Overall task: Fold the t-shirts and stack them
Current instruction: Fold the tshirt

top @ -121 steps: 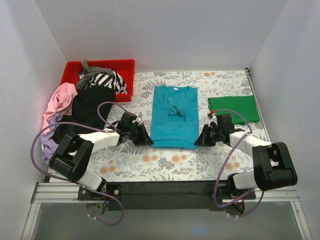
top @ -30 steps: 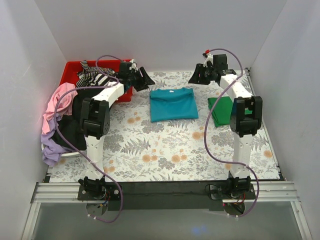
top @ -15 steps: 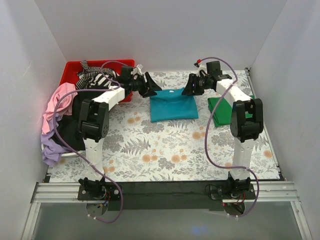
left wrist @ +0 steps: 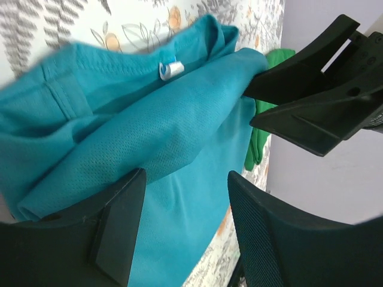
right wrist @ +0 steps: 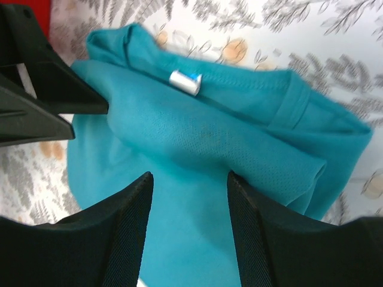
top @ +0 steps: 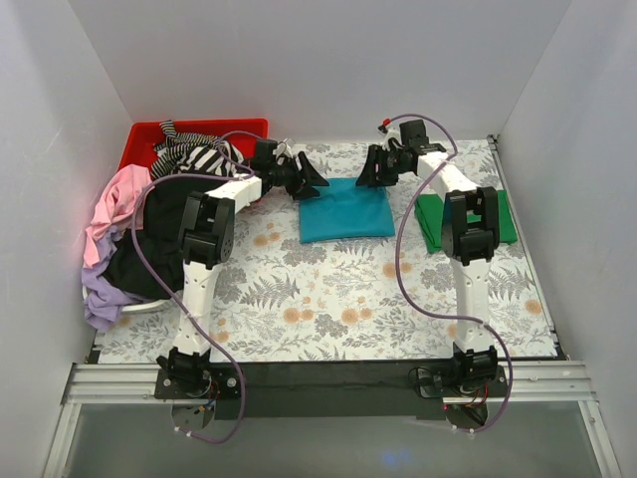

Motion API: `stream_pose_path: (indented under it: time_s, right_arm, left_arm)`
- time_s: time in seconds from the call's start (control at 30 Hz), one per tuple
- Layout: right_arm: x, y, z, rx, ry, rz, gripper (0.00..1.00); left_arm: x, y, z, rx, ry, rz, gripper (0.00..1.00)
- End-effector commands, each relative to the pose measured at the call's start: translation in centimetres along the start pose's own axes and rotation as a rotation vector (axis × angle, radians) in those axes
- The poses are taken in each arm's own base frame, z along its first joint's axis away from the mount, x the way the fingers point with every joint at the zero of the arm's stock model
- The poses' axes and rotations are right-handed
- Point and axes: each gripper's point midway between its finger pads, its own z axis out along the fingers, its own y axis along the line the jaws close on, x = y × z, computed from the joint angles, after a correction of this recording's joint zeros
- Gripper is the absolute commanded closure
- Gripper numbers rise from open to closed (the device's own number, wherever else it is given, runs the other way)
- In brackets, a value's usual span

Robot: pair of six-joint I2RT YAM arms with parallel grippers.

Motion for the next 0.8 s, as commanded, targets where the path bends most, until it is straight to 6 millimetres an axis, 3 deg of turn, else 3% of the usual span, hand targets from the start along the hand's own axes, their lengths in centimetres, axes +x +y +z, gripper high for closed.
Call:
stream_pose_path:
  time_s: [0.0, 0.17, 0.2, 0.33, 0.43, 0.53, 0.67, 0.77]
  right_arm:
    - [-3.1, -0.2, 0.1, 0.019, -0.062, -0.025, 0.41]
    - [-4.5, -1.9, 1.1, 0.037, -0.092, -0.030, 0.39]
    - [-4.9, -2.0, 1.2, 0.039, -0.101, -0.032, 0.39]
    - [-4.5, -4.2, 2.2, 0.074, -0.100, 0.000, 0.39]
    - [-3.8, -5.6, 2.6, 0.087, -0.088, 0.019, 0.41]
    - [-5.1, -4.9, 1.3, 0.093, -0.141, -0.055, 0.42]
    - [-8.3, -2.5, -2.5, 0.111, -0.264, -0.169, 0.40]
    - [-9.4, -0.8, -4.8, 0.109, -0.298, -0.212, 0.39]
  left_arm:
    - [-2.6, -2.2, -0.1, 0.027, -0.056, 0.069, 0.44]
    - [-5.3, -1.6, 0.7, -0.001, -0.127, 0.144, 0.44]
    - [-6.4, -2.5, 0.6, 0.013, -0.151, 0.183, 0.44]
    - [-7.5, -1.2, 1.6, 0.009, -0.160, 0.191, 0.44]
    - [-7.1, 0.1, 1.9, -0.006, -0.147, 0.182, 0.44]
    - [-7.3, -0.3, 1.3, -0.009, -0.169, 0.229, 0.44]
    - [-7.9, -1.7, -0.3, -0.037, -0.221, 0.298, 0.44]
    - [-8.6, -2.9, -1.7, -0.064, -0.253, 0.341, 0.44]
